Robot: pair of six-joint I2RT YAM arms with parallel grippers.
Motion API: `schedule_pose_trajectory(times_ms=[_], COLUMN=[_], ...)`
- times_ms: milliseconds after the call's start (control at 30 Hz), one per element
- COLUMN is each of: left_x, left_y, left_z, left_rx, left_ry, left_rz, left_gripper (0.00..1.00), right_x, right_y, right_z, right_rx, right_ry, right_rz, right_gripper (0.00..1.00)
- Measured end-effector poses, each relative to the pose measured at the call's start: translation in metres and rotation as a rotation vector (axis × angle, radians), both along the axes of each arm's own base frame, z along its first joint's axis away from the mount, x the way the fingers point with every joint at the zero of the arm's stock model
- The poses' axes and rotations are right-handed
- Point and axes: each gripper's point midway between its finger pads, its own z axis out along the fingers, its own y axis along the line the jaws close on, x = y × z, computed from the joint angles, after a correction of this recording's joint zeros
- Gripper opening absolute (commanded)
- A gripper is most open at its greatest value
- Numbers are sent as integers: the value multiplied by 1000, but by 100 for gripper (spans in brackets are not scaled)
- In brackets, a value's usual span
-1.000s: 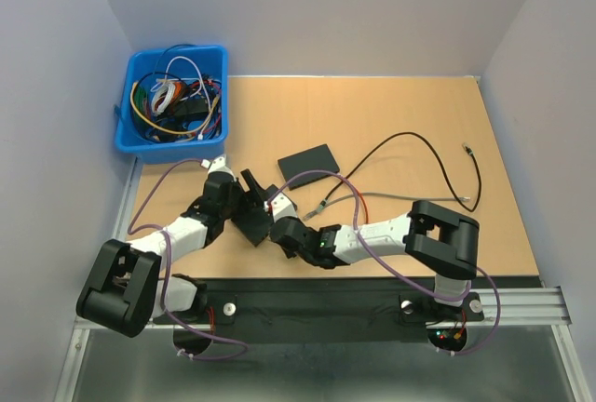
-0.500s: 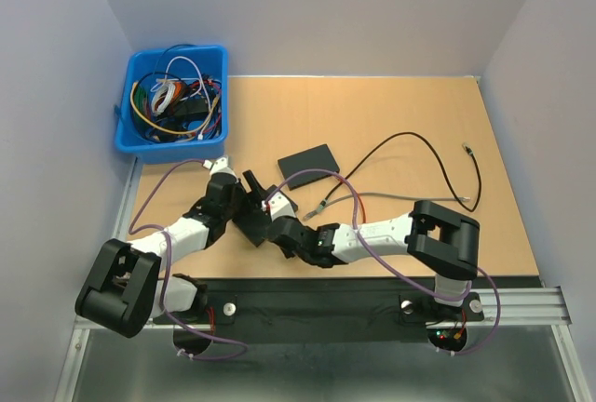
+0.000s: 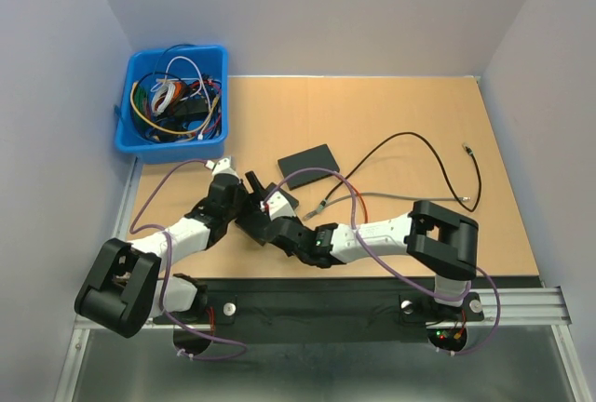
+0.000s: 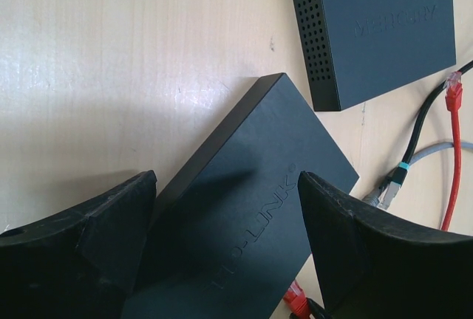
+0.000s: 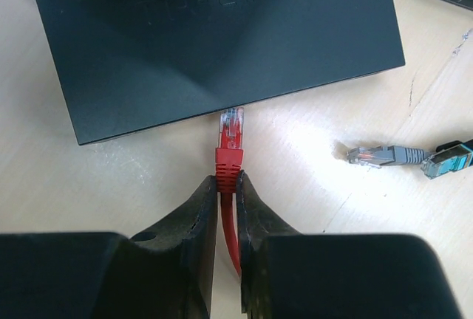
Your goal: Insert the plug into the switch port
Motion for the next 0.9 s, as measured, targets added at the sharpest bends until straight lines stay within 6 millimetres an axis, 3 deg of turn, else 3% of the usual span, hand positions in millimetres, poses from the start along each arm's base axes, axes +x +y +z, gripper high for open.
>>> schedule_pose_trajectory(times_ms=[900], left_x=[5], left_y=[-10], left_z=[-9], left_rx=[109], left_ry=[7], left_rz=[-44], left_gripper=[88], right_x=[4], right_y=[-2], right_z=[-4], right_rx=[-147], right_ry=[-71], right_rz=[157], right_gripper=[0])
